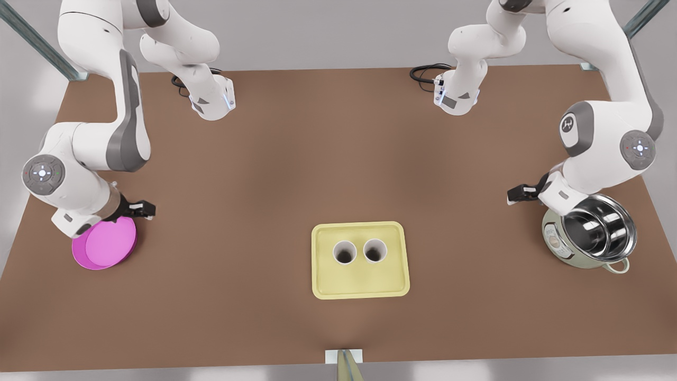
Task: Use the left arm to pick up the white IKEA cup from the tray and place it on the middle-left position; use the right arm to pick up the white IKEA cup from the tray and place it on the middle-right position
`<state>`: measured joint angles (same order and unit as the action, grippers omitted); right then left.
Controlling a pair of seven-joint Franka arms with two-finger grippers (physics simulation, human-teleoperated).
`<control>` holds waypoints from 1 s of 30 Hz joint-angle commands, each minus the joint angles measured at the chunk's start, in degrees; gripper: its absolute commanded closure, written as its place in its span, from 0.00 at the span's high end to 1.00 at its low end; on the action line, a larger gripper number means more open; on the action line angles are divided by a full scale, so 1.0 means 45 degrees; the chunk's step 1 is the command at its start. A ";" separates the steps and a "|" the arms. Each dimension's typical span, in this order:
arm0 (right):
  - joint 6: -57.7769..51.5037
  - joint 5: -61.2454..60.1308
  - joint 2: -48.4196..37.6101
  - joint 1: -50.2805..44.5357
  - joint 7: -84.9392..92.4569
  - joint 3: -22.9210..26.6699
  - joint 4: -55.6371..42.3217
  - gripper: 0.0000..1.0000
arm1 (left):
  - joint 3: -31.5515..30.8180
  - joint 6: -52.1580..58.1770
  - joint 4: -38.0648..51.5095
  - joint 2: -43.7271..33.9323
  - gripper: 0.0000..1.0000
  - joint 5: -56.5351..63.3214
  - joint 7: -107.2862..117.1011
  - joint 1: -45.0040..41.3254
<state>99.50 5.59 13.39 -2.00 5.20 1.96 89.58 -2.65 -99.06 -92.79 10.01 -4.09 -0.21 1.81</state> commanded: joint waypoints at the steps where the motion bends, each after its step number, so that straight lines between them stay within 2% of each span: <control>1: 0.0740 0.0027 -0.0007 -0.0062 0.1599 -0.0065 -0.0025 1.00 | 0.0002 -0.0488 -0.0004 0.0003 1.00 0.0148 0.0066 0.0106; 3: 0.0760 -0.0420 0.0227 -0.0063 0.1541 -0.0241 -0.0025 1.00 | -0.0076 -0.0410 0.0598 0.0216 1.00 0.0012 -0.0050 -0.0148; 6: 0.0877 -0.0677 0.0422 -0.0082 0.1091 -0.1041 -0.0044 1.00 | -0.0369 -0.0195 0.1245 0.0648 1.00 0.0538 0.0063 -0.2472; 8: 0.0877 -0.0677 0.0501 -0.0082 0.0642 -0.1666 -0.0279 1.00 | -0.0388 -0.0116 0.1461 0.1116 1.00 0.1047 0.2799 -0.4248; 10: 0.0897 -0.0677 0.0501 -0.0082 0.0505 -0.2896 -0.0415 1.00 | -0.0408 -0.0175 0.1402 0.1487 1.00 0.0890 0.3248 -0.4698; 11: 0.0916 -0.0715 0.0695 -0.0082 -0.0391 -0.3619 -0.0532 1.00 | -0.0388 -0.0292 0.1461 0.1994 1.00 0.0988 0.5257 -0.5304; 14: 0.0897 -0.0677 0.2609 -0.0082 -0.1525 -0.5044 -0.2953 1.00 | -0.0388 -0.1071 0.1539 0.2931 1.00 0.1066 0.6861 -0.5695; 18: 0.1014 -0.0540 0.4504 -0.1722 -0.2912 -0.5124 -0.4809 1.00 | -0.0291 -0.1679 0.3686 0.5236 1.00 0.1711 0.6882 -0.5636; 20: 0.1697 0.0378 0.5012 -0.2484 -0.3341 -0.4928 -0.5025 1.00 | -0.0290 -0.2342 0.3844 0.5491 1.00 0.1711 0.6999 -0.5636; 23: 0.2322 0.0398 0.5832 -0.2914 -0.4142 -0.4928 -0.5727 1.00 | -0.0349 -0.3163 0.4019 0.6116 1.00 0.1711 0.7956 -0.6085; 25: 0.2868 0.0398 0.6497 -0.3988 -0.4338 -0.3836 -0.6490 1.00 | -0.0369 -0.4001 0.4019 0.6409 1.00 0.1691 0.7996 -0.6183; 26: 0.3181 0.0398 0.6633 -0.4261 -0.4397 -0.3620 -0.6509 1.00 | -0.0369 -0.4530 0.4039 0.6663 1.00 0.1691 0.7996 -0.6203; 30: 0.3884 0.0398 0.7492 -0.4925 -0.5490 -0.3522 -0.6978 0.99 | -0.0310 -0.5136 0.5133 0.7952 1.00 0.1711 0.7859 -0.6183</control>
<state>112.52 7.27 46.55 -23.69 -5.66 -13.64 58.61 -4.08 -116.93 -70.76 44.68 3.49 23.12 -26.03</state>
